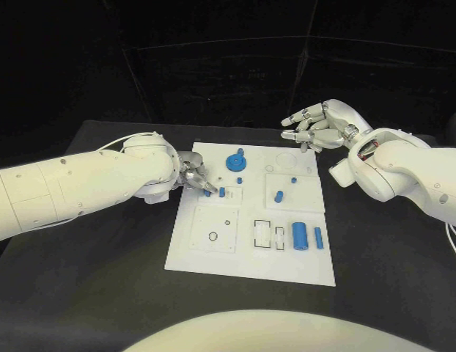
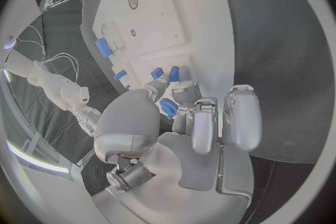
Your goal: Assemble the parts on the task board
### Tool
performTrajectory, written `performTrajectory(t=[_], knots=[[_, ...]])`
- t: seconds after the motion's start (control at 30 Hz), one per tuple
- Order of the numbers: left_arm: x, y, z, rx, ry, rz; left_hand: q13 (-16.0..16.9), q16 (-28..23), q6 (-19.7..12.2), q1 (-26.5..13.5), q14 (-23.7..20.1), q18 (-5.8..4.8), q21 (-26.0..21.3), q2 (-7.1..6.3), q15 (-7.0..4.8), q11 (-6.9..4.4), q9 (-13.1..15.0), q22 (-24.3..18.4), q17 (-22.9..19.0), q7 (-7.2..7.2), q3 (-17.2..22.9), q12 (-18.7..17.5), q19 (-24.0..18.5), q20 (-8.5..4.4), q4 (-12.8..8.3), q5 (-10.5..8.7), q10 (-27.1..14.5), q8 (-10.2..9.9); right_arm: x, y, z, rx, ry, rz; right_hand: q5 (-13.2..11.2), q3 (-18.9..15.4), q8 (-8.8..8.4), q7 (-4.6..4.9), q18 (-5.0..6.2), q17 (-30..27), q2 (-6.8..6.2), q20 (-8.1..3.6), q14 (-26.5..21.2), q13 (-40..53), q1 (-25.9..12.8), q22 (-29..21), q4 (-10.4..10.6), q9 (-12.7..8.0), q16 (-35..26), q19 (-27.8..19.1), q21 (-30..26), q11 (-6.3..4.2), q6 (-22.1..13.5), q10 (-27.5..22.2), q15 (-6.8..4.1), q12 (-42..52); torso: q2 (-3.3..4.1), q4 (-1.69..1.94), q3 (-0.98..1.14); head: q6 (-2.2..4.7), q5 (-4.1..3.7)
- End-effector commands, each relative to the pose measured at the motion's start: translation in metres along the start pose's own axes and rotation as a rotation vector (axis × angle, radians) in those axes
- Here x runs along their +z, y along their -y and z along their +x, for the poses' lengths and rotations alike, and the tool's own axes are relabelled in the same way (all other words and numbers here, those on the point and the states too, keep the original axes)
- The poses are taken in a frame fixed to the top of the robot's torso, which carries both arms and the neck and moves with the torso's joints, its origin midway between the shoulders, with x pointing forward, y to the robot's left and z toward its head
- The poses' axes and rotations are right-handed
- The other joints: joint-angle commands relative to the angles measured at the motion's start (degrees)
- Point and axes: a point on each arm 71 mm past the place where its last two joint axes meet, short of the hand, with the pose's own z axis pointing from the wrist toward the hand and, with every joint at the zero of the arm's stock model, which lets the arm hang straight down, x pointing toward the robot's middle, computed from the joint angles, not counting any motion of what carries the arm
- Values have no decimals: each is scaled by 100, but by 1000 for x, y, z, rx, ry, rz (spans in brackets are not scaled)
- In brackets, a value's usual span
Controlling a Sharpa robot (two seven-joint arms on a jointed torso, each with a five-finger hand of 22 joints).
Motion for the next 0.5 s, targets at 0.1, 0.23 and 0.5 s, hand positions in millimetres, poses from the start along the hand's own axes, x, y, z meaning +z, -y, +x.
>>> performTrajectory(t=[0.1,0.23,0.5], knots=[[0,-1,-1,-8,4,-12,5,19,52,-281,605,12,18,-99,-19,43,-9,74,1510,25,-174,34,167,-34,176,30,25,44,0,-2,0,2,-3,-11,27,-33,15,-6,117,-12,43,23,-35,-6,-11,-8,5,-5,-28,-24,-22,-6,-53,-37,13,29,0,-1,-2,1,-4],[1,-2,-2,-11,9,-15,13,19,58,-363,605,10,23,-138,-20,40,-9,84,1510,21,-270,44,171,-34,226,30,29,55,0,-2,0,2,-3,-10,27,-38,16,-4,117,-8,45,24,-35,-8,-19,-9,12,-5,-28,-24,-24,-4,-56,-39,14,30,0,1,-1,-4,-6],[0,-3,-3,-25,31,-16,7,19,59,-397,605,11,20,-163,-23,37,-10,84,1510,17,-337,42,171,-35,250,30,26,62,0,-1,-1,2,-2,-9,27,-38,16,-4,117,-8,45,24,-35,-8,-19,-9,12,-5,-28,-24,-24,-4,-56,-39,14,30,-2,-1,-3,6,-11]])
